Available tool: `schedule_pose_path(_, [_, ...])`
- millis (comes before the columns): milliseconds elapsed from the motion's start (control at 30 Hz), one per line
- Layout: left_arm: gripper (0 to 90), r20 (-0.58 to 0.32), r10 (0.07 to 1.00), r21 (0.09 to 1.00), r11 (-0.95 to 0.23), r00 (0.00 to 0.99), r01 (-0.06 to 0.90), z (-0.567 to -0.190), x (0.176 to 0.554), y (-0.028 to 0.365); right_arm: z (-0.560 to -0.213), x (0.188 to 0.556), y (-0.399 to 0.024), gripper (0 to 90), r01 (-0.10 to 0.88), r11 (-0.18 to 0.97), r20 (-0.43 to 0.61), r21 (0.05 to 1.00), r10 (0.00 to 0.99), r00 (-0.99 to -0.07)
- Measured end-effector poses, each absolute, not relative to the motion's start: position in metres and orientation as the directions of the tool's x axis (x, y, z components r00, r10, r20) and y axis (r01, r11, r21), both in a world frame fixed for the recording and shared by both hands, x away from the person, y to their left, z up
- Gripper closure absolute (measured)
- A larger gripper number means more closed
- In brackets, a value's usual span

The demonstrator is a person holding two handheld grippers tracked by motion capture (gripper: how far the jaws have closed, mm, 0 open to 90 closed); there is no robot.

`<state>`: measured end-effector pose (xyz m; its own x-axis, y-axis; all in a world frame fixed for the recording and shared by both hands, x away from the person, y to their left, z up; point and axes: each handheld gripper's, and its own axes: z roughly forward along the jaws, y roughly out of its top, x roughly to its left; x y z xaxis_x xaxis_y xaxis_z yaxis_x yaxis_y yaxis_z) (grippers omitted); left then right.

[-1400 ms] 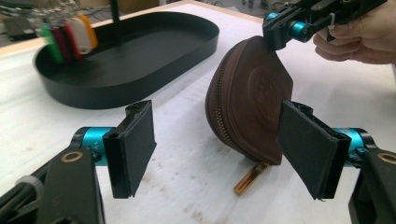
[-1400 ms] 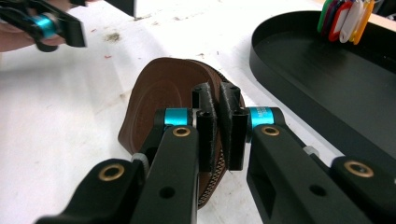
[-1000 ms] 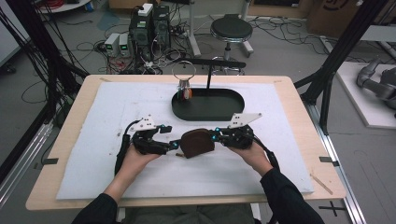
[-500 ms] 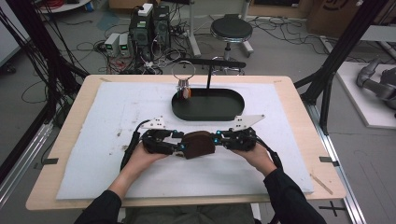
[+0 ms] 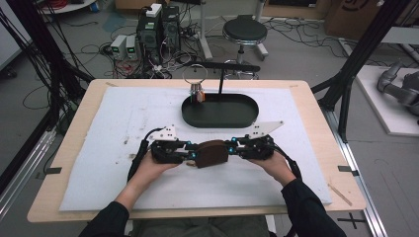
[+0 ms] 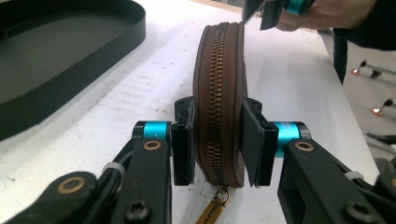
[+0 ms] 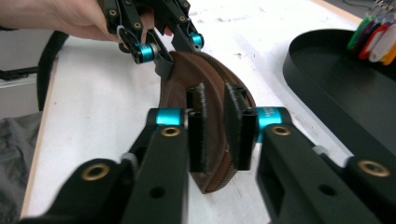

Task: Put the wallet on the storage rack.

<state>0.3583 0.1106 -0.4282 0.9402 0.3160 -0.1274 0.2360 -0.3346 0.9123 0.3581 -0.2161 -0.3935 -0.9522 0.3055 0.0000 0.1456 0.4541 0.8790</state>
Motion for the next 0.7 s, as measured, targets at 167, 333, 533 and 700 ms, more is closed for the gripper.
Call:
schedule_pose_path(167, [68.7, -0.117, 0.301, 0.921, -0.324, 0.946, 0.217, -0.424, 0.355, 0.111, -0.387, 0.358, -0.227, 65.3, 0.156, 0.399, 0.016, 0.904, 0.333, -0.943])
schedule_pose_path(333, [69.0, -0.086, 0.29, 0.938, -0.3, 0.953, 0.176, -0.409, 0.35, 0.111, -0.382, 0.36, -0.239, 47.7, 0.179, 0.359, 0.042, 0.916, 0.359, -0.933])
schedule_pose_path(533, [68.9, -0.053, 0.29, 0.943, -0.301, 0.956, 0.144, -0.391, 0.344, 0.112, -0.376, 0.362, -0.252, 41.9, 0.21, 0.315, 0.086, 0.925, 0.367, -0.926])
schedule_pose_path(700, [68.9, -0.02, 0.291, 0.933, -0.338, 0.957, 0.123, -0.379, 0.34, 0.111, -0.374, 0.361, -0.252, 38.0, 0.217, 0.335, 0.107, 0.917, 0.318, -0.942])
